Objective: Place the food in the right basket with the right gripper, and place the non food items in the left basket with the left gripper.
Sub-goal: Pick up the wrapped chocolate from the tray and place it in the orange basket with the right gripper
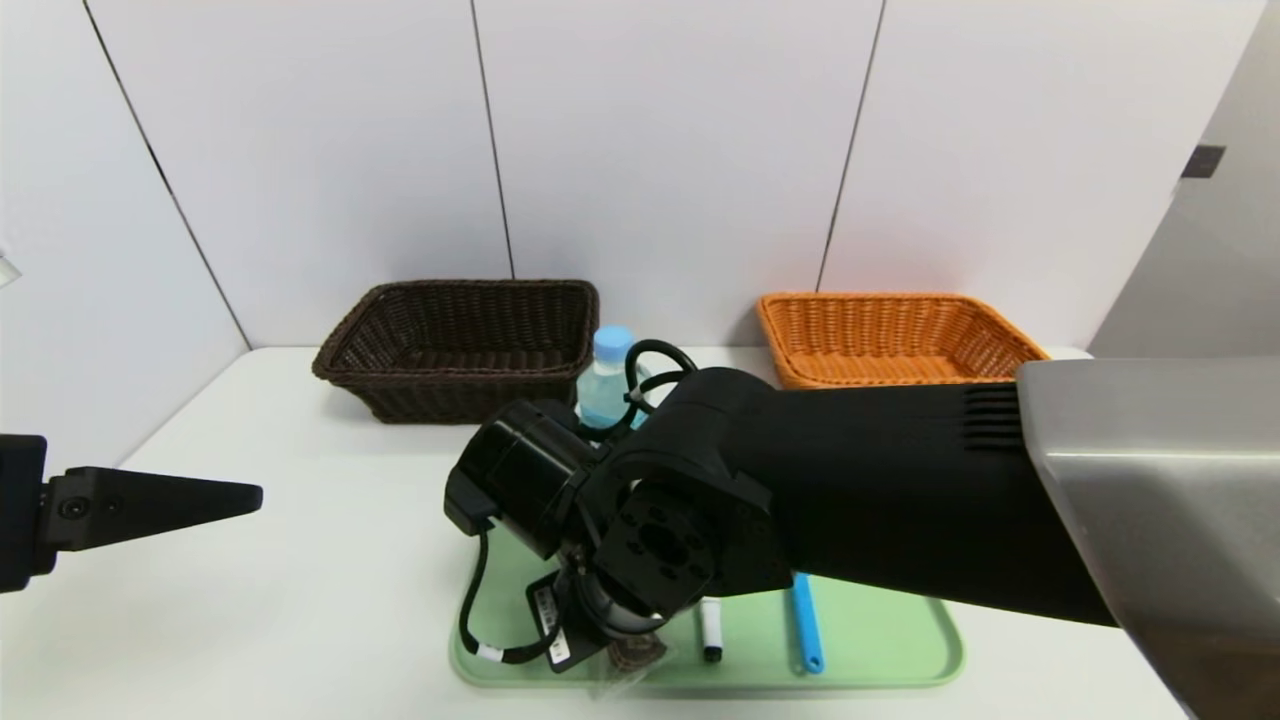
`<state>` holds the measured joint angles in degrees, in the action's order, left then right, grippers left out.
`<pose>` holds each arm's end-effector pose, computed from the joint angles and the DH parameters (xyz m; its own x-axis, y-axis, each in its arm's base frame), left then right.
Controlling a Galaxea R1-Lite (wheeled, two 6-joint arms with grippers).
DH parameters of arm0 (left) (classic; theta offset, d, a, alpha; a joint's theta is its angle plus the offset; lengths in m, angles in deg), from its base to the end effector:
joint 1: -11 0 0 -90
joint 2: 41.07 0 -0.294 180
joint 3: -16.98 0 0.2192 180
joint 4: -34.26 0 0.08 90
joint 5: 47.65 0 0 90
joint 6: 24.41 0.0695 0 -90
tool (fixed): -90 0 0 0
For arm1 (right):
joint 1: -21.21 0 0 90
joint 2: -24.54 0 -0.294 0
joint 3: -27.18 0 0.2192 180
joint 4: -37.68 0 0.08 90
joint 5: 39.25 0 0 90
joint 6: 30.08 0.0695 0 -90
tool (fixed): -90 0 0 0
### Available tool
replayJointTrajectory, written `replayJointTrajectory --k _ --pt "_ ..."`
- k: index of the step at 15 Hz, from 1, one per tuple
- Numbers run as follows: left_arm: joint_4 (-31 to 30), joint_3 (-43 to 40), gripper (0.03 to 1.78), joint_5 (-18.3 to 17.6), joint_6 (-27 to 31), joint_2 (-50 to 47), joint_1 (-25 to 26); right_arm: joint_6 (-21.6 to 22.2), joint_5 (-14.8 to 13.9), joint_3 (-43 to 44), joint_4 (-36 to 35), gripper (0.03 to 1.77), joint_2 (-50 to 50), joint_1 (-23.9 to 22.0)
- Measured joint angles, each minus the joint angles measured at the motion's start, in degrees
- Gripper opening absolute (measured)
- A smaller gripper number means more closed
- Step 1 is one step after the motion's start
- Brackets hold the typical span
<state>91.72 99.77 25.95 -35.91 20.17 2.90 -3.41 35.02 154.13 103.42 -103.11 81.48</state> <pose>0.1766 -0.0450 0.2522 0.7295 -0.3890 -0.5627 0.2385 0.9156 -0.3237 0.2432 0.3879 0.0954 0.4262 0.1997 -0.8823 -0.4949 0.8679 -0.0427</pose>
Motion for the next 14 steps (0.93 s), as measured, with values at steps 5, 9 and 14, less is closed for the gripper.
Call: replayJointTrajectory --k 5,9,14 --pt "1.0 -0.2 1.69 0.6 0.0 -1.0 0.0 0.0 1.2 0.3 -1.4 0.18 3.6 -0.5" --pt "1.7 0.1 1.69 1.4 0.0 -1.1 0.0 0.0 5.7 0.1 -8.7 0.18 9.2 -1.9" --pt "2.9 0.2 1.69 1.5 0.0 -1.2 0.0 0.0 11.7 0.1 -17.7 0.18 17.6 -7.5"
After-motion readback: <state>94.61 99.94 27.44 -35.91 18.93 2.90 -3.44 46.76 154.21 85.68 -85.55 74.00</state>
